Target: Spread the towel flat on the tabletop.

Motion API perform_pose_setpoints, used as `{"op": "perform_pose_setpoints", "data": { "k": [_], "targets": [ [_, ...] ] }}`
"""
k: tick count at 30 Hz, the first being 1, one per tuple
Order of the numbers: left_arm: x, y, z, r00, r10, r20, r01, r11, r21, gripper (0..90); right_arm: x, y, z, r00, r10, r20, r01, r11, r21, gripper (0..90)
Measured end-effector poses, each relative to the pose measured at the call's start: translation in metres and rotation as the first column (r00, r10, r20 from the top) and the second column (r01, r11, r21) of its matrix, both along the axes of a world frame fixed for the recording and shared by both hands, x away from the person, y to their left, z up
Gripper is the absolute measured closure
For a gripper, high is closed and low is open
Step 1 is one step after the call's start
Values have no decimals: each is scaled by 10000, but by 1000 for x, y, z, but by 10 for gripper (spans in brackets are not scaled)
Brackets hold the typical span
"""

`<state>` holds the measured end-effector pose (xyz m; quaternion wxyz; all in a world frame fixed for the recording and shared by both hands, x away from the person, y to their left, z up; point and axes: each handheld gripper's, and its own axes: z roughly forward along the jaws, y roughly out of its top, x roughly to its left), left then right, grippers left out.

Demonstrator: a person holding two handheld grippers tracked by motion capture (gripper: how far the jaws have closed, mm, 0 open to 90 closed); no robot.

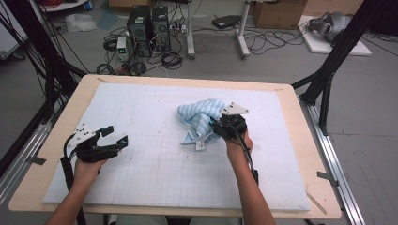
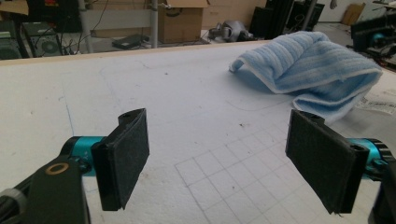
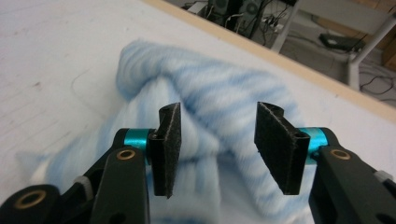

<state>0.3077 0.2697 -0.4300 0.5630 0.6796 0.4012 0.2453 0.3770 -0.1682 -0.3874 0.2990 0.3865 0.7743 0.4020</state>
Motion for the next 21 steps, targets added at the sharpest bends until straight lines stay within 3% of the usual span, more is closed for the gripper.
{"op": "perform_pose_setpoints", "data": {
  "k": [3,5,7,8,9,11,13,14,19,21],
  "targets": [
    [1,0,-1,10000,24,-24,-24,10000,-25,218,-7,-4,-12,9978,274,-608,-254,9991,331,531],
    [1,0,-1,10000,6,-66,-6,10000,-5,218,-5,-2,-20,9866,502,-1552,-445,9982,398,499],
    [1,0,-1,10000,-3,-71,3,10000,3,218,-1,3,-27,9773,615,-2026,-592,9981,173,488],
    [1,0,-1,10000,8,-61,-8,10000,-7,218,0,6,-31,9728,644,-2227,-648,9979,55,511],
    [1,0,-1,10000,23,-41,-23,10000,8,219,1,8,-33,9684,696,-2395,-705,9975,49,591],
    [1,1,-1,10000,31,-56,-31,10000,28,219,1,11,-38,9470,1093,-3022,-1040,9940,336,741],
    [1,1,-2,10000,24,-78,-24,10000,12,219,-4,13,-39,9407,1378,-3101,-1393,9901,173,812],
    [1,2,-2,10000,23,-85,-23,10000,20,219,-8,14,-39,9431,1486,-2975,-1517,9883,127,821],
    [0,-1,-2,10000,-10,-75,10,10000,41,219,-39,4,-39,9290,2336,-2870,-2120,9716,1047,823],
    [0,-2,-2,10000,-30,-83,31,10000,54,219,-52,-1,-36,9254,2549,-2805,-2298,9659,1197,823]
  ]
}}
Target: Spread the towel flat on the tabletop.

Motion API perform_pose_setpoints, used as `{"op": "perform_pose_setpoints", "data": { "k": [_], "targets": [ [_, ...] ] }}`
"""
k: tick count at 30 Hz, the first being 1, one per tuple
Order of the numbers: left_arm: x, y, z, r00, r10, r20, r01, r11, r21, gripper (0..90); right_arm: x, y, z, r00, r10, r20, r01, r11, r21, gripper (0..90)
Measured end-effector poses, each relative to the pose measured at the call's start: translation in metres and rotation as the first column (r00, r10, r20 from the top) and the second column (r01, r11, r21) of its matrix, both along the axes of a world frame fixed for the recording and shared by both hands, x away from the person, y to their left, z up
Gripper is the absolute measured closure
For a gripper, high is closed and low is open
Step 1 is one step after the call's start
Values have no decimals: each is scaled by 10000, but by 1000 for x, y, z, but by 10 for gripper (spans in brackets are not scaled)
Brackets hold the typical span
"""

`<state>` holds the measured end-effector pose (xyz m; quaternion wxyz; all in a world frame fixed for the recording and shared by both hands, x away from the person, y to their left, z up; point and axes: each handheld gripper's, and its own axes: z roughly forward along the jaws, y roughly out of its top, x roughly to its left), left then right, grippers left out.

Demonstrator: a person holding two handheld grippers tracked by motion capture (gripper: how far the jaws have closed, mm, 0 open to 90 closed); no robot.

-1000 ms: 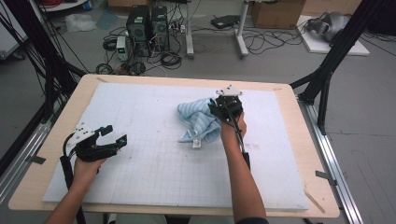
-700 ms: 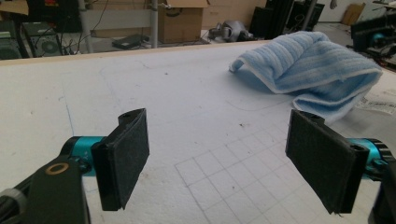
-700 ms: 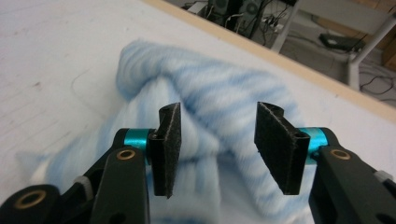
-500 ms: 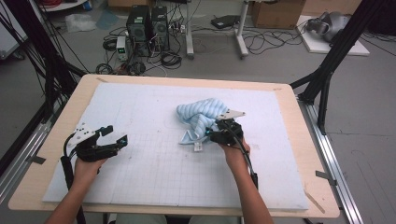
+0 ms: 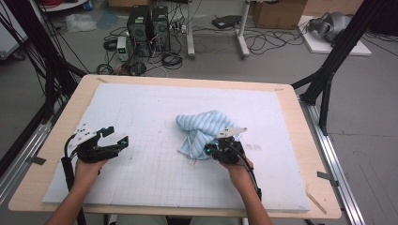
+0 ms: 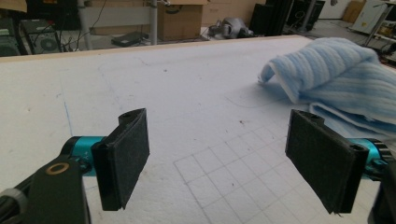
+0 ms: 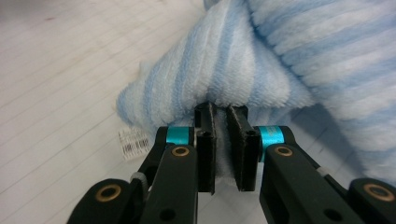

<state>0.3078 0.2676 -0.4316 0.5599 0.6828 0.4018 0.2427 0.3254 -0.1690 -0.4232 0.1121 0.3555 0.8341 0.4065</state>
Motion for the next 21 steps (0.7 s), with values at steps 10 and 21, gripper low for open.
{"op": "perform_pose_setpoints", "data": {
  "k": [10,21],
  "targets": [
    [5,-16,0,9957,-868,-334,861,9961,-210,290,-41,-24,10,9979,458,463,-456,9989,-52,814],
    [40,-97,15,9621,-2583,-877,2623,9642,380,312,-37,-27,3,9978,277,609,-280,9996,41,790]
  ]
}}
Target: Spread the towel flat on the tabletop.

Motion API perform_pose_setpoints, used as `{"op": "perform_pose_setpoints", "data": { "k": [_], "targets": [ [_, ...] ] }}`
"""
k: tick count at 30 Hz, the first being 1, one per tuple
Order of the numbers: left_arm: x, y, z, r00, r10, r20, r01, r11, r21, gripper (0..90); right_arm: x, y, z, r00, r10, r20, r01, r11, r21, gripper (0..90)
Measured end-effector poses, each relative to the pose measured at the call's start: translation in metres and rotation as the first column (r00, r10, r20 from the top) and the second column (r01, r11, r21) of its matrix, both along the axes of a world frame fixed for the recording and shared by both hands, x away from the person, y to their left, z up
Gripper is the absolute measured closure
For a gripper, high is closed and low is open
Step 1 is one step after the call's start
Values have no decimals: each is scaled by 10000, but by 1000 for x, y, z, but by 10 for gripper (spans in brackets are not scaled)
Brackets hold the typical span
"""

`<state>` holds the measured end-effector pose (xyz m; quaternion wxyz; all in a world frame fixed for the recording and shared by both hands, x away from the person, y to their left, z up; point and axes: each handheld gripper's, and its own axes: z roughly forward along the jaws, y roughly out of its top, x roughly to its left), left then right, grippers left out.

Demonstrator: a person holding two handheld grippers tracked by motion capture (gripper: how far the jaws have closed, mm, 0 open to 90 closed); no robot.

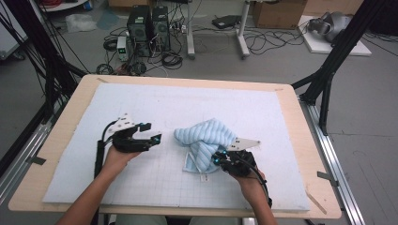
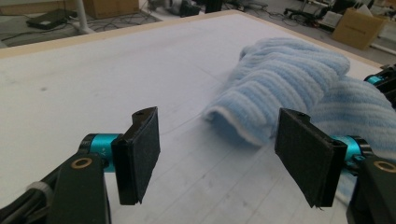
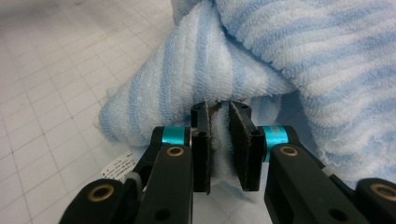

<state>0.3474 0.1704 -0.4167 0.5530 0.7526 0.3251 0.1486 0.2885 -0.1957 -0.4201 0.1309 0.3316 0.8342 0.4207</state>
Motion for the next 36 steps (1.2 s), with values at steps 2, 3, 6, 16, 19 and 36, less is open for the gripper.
{"op": "perform_pose_setpoints", "data": {
  "k": [2,3,6,16,19,36],
  "targets": [
    [7,-17,0,9997,-252,-16,252,9995,162,312,0,0,0,10000,22,12,-22,10000,-10,786],
    [9,-23,-1,9995,-299,-37,299,9992,260,311,1,0,0,10000,18,27,-18,10000,-11,780],
    [20,-46,-12,9985,-84,-547,124,9972,734,298,1,0,-1,9999,-5,103,6,10000,-20,766],
    [38,-75,-24,9980,-110,-624,222,9830,1821,839,3,1,-3,9997,-64,248,64,10000,-37,804],
    [43,-64,-21,9981,246,-573,-157,9884,1509,855,3,0,-3,9998,-80,201,81,10000,-42,815],
    [66,60,-3,9248,3773,-491,-3695,9214,1206,856,3,5,-4,9998,108,-184,-106,9999,80,832]
  ]
}}
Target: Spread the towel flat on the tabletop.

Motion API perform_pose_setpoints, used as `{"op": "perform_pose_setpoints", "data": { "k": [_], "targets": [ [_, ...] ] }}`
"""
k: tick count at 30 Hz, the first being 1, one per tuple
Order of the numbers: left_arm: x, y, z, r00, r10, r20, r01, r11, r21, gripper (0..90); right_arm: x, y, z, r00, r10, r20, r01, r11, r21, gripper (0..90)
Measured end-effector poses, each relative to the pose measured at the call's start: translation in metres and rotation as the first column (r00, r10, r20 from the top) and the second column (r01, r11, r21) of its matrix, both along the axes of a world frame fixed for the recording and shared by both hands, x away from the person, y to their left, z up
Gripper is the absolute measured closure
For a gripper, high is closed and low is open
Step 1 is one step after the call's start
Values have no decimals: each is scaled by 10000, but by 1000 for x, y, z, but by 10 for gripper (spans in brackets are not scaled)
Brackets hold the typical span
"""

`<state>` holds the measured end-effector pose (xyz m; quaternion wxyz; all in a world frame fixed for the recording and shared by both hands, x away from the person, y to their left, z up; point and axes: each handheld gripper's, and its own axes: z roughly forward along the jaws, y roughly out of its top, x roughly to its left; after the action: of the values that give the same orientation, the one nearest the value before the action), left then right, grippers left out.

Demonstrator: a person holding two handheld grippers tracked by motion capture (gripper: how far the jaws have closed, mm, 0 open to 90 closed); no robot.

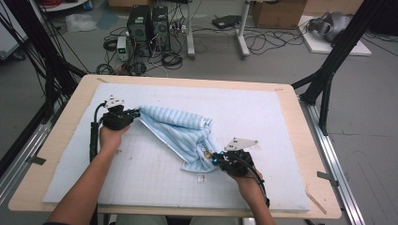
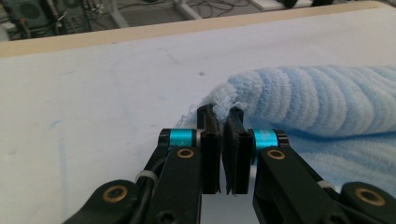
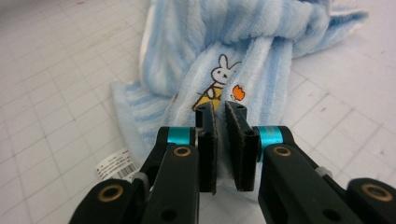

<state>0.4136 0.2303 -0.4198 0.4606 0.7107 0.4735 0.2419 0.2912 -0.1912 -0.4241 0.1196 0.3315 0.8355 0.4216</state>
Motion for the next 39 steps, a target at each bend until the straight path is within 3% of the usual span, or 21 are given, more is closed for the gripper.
{"op": "perform_pose_setpoints", "data": {
  "k": [8,10,12,13,14,16,17,18,19,21,22,23,25,27,28,31,33,34,36,39],
  "targets": [
    [6,15,-8,9985,497,-209,-493,9986,193,856,-5,7,0,9949,821,-577,-826,9966,-56,835],
    [7,18,-11,9976,636,-284,-624,9973,391,856,-10,7,0,9853,1405,-970,-1412,9900,-8,835],
    [7,22,-11,9971,699,-295,-690,9972,295,855,-14,6,1,9787,1764,-1051,-1774,9841,-7,834],
    [7,22,-11,9969,731,-287,-727,9972,170,845,-16,5,3,9741,2004,-1046,-1990,9797,234,829],
    [5,22,-11,9968,751,-291,-751,9972,-8,798,-16,4,3,9761,1995,-865,-1975,9798,311,802],
    [0,18,-10,9968,730,-314,-741,9967,-345,566,-14,0,6,9836,1710,-568,-1658,9824,867,694],
    [-4,15,-9,9975,677,-188,-684,9968,-415,491,-12,-3,7,9907,1324,-320,-1274,9838,1265,638],
    [-4,15,-9,9975,677,-188,-684,9968,-415,448,-12,-3,7,9907,1324,-320,-1274,9838,1265,638],
    [-11,10,-6,9991,412,-34,-414,9980,-484,425,-10,-10,10,9987,492,121,-505,9867,1548,518],
    [-17,3,-2,9995,-235,-200,221,9974,-685,381,-9,-15,11,9993,-177,328,119,9851,1716,510],
    [-22,-3,1,9982,-601,-73,594,9958,-703,385,-9,-17,11,9987,-372,343,307,9845,1729,509],
    [-22,-3,1,9982,-601,-73,594,9958,-703,389,-8,-19,10,9969,-666,415,588,9844,1659,499],
    [-35,-18,5,9911,-1242,472,1268,9902,-580,402,-7,-22,9,9940,-1029,380,956,9825,1599,472],
    [-42,-29,4,9822,-1813,483,1840,9812,-580,402,-6,-24,8,9924,-1177,370,1106,9814,1571,461],
    [-42,-29,4,9822,-1813,483,1840,9812,-580,404,-6,-25,7,9915,-1227,429,1147,9812,1555,457],
    [-56,-55,-6,9514,-3078,129,3081,9505,-410,418,-7,-26,6,9904,-1251,586,1160,9835,1389,458],
    [-61,-66,-11,9228,-3852,-114,3842,9219,-493,473,-6,-27,5,9899,-1272,621,1181,9840,1335,457],
    [-64,-73,-13,8996,-4355,-315,4335,8995,-542,512,-6,-27,5,9896,-1314,581,1227,9834,1333,453],
    [-69,-89,-17,8597,-5048,-779,5027,8633,-454,526,-5,-28,4,9881,-1442,540,1364,9823,1280,439],
    [-75,-104,-20,8375,-5392,-893,5381,8420,-376,468,-4,-31,4,9843,-1660,594,1577,9795,1251,428]
  ]
}}
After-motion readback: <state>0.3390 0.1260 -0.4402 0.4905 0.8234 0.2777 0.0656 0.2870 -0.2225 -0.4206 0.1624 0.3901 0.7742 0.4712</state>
